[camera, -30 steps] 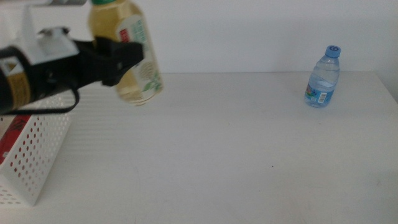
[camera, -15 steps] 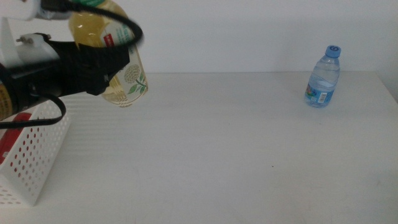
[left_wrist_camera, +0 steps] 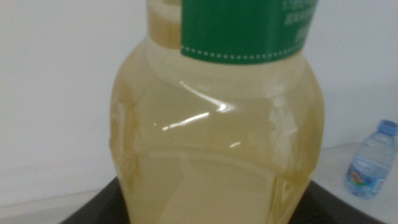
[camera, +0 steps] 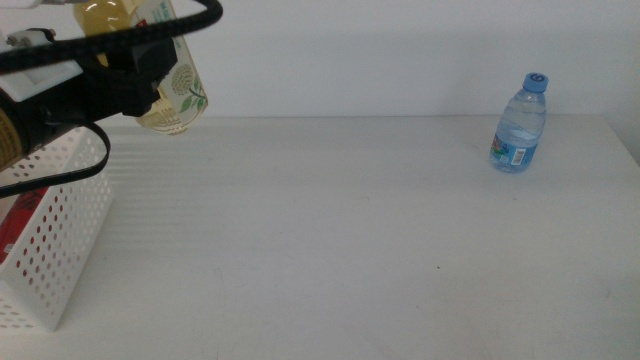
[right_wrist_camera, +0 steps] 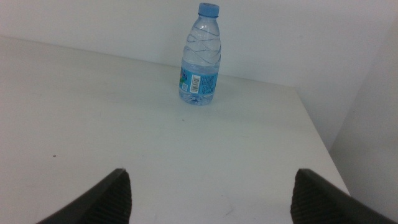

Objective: Use arms to grab the bottles and put them into the dustbin to the left of the table.

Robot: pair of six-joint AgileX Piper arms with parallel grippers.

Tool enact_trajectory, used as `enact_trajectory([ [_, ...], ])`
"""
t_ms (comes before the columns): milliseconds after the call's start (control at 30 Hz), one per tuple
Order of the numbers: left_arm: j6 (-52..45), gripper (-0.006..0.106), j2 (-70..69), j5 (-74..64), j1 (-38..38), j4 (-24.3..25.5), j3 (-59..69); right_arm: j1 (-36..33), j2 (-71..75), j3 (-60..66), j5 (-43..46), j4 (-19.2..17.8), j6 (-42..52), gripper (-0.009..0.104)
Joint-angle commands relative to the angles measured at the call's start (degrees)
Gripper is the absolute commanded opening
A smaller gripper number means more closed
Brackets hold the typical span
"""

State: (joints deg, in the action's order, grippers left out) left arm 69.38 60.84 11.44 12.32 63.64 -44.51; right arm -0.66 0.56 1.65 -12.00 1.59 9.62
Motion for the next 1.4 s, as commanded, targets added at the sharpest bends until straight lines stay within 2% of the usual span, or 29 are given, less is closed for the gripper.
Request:
enact_trajectory([
  [0,-6.79,-0.005,-1.27,1.52,0.2,-9.3,-2.67,0.37,1.57,-0.45,4.41,-0.37,0.69,0.067],
  [267,-36.52,-0.005,-1.21,-10.19,0.2,-34.43,-2.67,0.37,1.57,-0.45,4.41,-0.37,0.69,0.067],
  [333,-43.23,-0.005,-1.21,-12.97,0.14,-39.17,-3.09,0.37,1.57,-0.45,4.41,-0.37,0.69,0.067],
  [467,-52.04,-0.005,-1.21,-18.68,-0.65,-45.13,-5.01,0.37,1.57,-0.45,4.41,-0.37,0.69,0.067],
  [633,-60.29,-0.005,0.28,-26.26,-6.09,-52.61,-10.46,0.37,1.57,-0.45,4.41,-0.37,0.69,0.067],
  [967,-85.38,-0.005,7.05,-50.43,-17.11,-71.99,-25.01,0.37,1.57,-0.45,4.41,-0.37,0.69,0.067],
  [1067,-89.42,-0.005,9.84,-58.95,-20.92,-76.52,-30.37,0.37,1.57,-0.45,4.41,-0.37,0.69,0.067],
  [1167,-90.41,-0.005,13.03,-65.88,-24.83,-78.92,-35.52,0.37,1.57,-0.45,4.41,-0.37,0.69,0.067],
  [1367,-90.41,-0.005,18.08,-75.24,-29.62,-79.27,-43.15,0.37,1.57,-0.45,4.41,-0.37,0.69,0.067],
])
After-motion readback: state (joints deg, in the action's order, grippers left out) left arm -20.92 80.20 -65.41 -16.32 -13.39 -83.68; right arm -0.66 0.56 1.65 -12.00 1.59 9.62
